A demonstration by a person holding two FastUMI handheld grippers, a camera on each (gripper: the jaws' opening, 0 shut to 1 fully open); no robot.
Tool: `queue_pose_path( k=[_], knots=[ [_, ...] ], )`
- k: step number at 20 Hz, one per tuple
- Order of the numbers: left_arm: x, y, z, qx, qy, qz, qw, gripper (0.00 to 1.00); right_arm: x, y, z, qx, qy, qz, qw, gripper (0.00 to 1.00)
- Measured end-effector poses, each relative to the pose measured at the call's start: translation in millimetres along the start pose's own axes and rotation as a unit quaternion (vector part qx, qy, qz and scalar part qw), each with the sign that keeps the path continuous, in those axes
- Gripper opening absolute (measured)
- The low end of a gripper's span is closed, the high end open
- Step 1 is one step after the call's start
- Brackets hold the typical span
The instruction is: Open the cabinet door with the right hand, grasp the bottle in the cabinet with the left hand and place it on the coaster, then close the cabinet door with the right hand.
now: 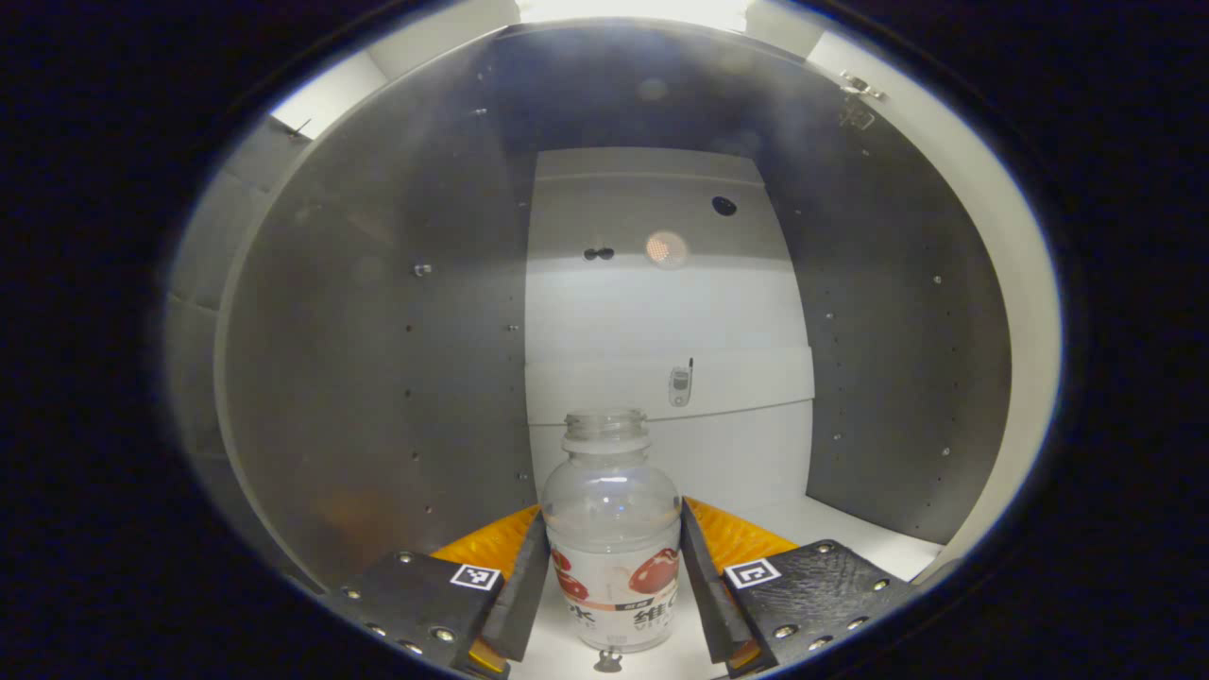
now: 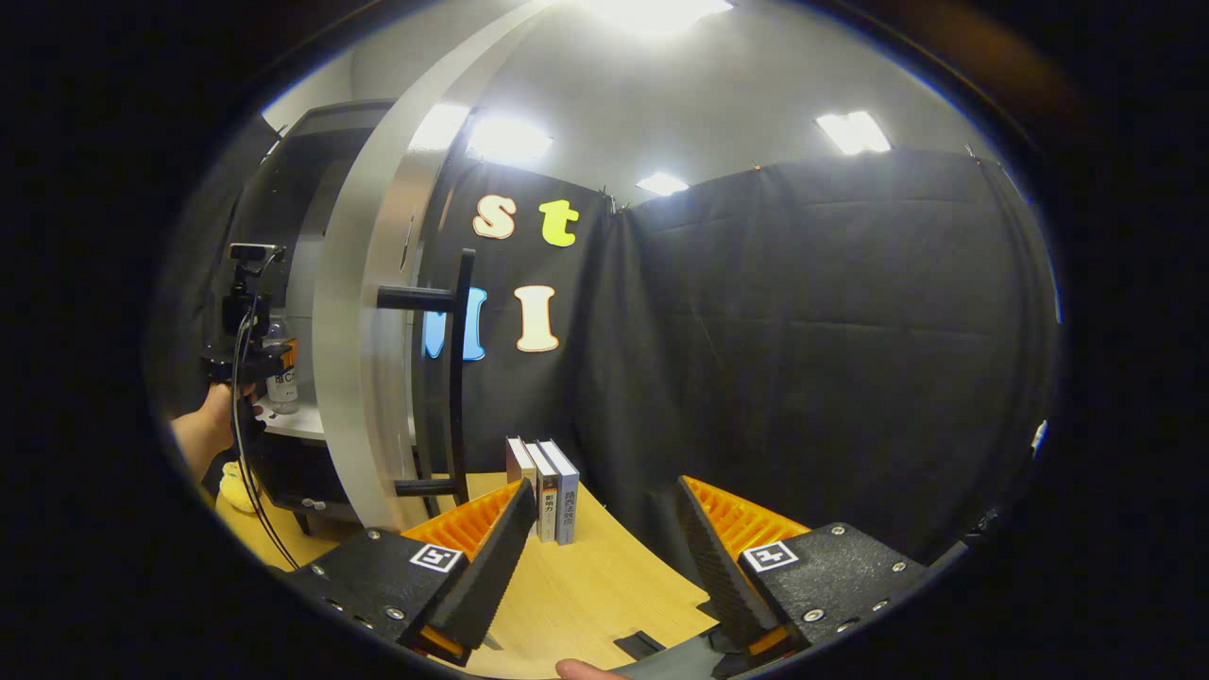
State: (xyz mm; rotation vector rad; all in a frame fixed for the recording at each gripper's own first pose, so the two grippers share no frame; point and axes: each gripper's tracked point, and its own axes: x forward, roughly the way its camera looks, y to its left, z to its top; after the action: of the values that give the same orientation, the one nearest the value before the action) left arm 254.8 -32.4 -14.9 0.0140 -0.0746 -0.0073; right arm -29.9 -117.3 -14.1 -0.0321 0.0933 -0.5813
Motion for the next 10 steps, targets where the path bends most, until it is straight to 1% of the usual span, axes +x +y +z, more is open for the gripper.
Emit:
queue_pose_path(
  k=[3, 6, 8, 9, 10],
  knots=[
    [-16.4, 9.3, 11.8, 0.006, -0.01, 0.023, 1.0, 0.71, 10.0, -3.0, -6.3, -0.002, -0.007, 0.004, 1.0, 0.93],
    [-36.7, 8.0, 33.1, 0.015, -0.022, 0.033, 0.999, 0.71, 9.9, -8.2, -8.7, 0.022, -0.007, 0.022, 0.999, 0.93],
    [-62.0, 5.8, 39.6, 0.014, -0.023, 0.033, 0.999, 0.64, 10.8, -13.9, -9.3, 0.035, -0.008, 0.042, 0.998, 0.93],
    [-76.8, 5.2, 44.5, 0.011, -0.024, 0.037, 0.999, 0.77, 12.9, -18.7, -9.6, 0.032, -0.009, 0.05, 0.998, 0.93],
    [-92.2, 2.7, 49.9, 0.008, -0.026, 0.04, 0.999, 0.77, 16.0, -22.9, -12.9, 0.028, -0.01, 0.06, 0.998, 0.93]
  ],
)
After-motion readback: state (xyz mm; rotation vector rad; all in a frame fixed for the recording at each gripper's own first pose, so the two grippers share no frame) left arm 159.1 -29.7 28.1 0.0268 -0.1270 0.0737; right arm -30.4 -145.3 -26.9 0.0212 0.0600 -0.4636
